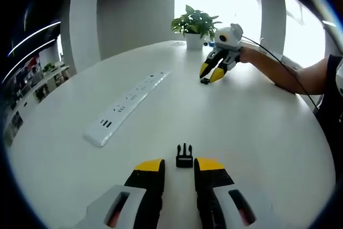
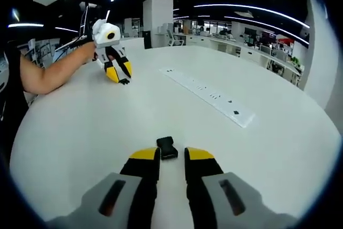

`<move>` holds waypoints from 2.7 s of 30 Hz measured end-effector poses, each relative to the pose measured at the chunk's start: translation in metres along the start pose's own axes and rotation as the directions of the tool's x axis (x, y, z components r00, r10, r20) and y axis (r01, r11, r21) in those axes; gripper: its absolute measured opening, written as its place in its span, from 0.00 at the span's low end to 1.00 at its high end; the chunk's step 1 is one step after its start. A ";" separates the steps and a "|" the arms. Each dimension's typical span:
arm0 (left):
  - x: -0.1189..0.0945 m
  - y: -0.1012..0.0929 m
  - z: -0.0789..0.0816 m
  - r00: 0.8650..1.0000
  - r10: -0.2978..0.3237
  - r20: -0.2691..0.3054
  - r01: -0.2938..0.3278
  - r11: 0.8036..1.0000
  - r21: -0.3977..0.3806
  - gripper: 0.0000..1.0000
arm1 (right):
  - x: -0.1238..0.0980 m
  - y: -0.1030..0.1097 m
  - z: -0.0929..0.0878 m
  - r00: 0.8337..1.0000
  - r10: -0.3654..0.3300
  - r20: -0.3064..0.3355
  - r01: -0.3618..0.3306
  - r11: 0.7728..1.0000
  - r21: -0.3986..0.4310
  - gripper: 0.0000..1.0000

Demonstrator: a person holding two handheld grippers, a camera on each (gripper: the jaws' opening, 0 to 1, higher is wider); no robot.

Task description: Snap the two parts of the plastic buckle together until the buckle closes and remains connected.

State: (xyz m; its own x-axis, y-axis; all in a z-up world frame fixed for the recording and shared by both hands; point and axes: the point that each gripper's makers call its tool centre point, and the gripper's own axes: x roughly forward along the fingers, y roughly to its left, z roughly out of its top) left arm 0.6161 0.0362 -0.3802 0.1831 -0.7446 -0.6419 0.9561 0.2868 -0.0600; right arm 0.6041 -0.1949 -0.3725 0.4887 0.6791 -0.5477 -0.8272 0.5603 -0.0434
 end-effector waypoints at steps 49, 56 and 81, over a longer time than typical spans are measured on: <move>0.003 -0.002 0.002 1.000 -0.005 0.026 0.002 0.993 0.114 0.13 | 0.001 0.002 -0.001 0.999 0.023 0.030 -0.023 1.000 -0.008 0.16; 0.003 -0.003 0.002 0.999 -0.014 0.038 0.010 0.995 0.102 0.13 | 0.002 0.002 0.001 0.998 0.029 0.048 -0.028 0.999 -0.038 0.17; 0.003 -0.002 0.003 0.999 -0.020 0.046 0.017 0.997 0.079 0.12 | 0.002 0.006 0.004 0.994 0.073 0.080 -0.065 0.994 -0.092 0.14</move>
State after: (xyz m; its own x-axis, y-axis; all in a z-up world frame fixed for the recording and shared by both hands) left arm 0.6155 0.0321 -0.3797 0.1740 -0.7774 -0.6045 0.9742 0.2256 -0.0096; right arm 0.6017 -0.1884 -0.3708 0.4477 0.7538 -0.4810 -0.8794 0.4686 -0.0841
